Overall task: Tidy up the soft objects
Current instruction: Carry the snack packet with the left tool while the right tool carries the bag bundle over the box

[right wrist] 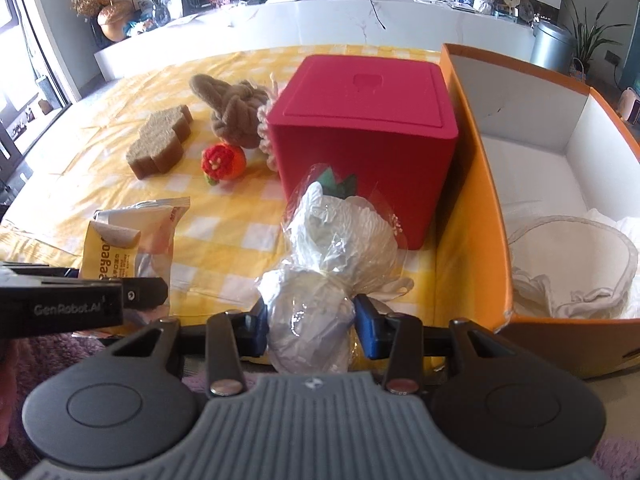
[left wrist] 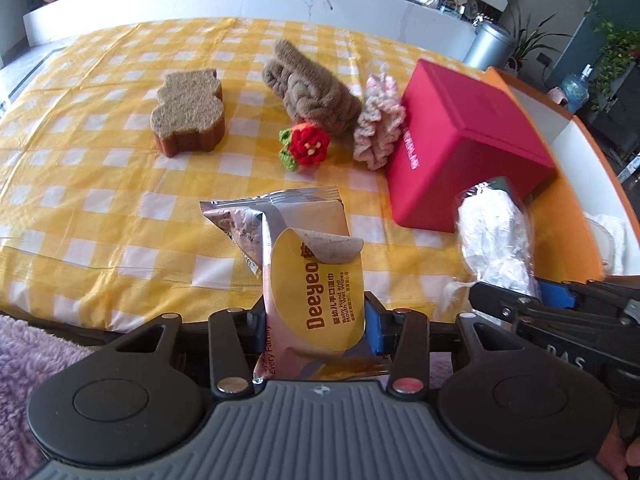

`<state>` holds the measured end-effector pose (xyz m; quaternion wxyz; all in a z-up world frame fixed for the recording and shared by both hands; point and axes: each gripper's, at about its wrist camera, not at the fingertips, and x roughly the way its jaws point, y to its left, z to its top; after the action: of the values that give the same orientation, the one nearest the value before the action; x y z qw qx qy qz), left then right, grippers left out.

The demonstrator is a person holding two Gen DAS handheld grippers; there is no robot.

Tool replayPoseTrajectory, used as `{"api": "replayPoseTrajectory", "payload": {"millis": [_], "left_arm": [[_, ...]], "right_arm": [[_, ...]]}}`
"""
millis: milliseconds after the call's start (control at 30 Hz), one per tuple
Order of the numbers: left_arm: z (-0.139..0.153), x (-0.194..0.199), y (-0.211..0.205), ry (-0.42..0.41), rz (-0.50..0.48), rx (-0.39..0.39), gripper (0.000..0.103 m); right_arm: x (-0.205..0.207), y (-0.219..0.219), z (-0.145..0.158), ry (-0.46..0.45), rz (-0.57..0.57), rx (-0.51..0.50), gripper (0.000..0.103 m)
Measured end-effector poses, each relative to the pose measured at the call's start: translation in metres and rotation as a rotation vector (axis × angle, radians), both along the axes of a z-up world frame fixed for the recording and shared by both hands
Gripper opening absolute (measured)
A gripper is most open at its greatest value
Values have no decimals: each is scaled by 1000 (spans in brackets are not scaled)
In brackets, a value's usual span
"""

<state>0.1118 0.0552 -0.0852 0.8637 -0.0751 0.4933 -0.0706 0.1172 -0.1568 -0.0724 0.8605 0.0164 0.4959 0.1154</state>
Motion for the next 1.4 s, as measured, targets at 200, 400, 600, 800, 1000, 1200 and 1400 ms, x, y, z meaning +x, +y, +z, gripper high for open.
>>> {"api": "replayPoseTrajectory", "payload": {"millis": [200,400,600,800,1000,1200,1400], "left_arm": [[35,-14,-8,-62,-46,-4,51],[71,-17,-29,-105,-143,-3,51],[105,-8,-64,-150,-240,-7,51],[130,13,-113,-207,-354,-12,51],[126,48,-173,-190,-482,23,51],[96,77,-224,-139,-632,133,51],[63,96,-257,-107,-725,255,50]], "right_arm": [[-10,-6,23,-40,-14,44,41],[-18,-28,59,-88,-30,99,41],[-22,-59,97,-136,-22,100,41],[-14,-108,127,-162,-62,70,41],[10,-150,124,-133,-97,0,41],[31,-182,96,-64,-107,-55,41],[56,-203,69,-17,-135,-43,41]]}}
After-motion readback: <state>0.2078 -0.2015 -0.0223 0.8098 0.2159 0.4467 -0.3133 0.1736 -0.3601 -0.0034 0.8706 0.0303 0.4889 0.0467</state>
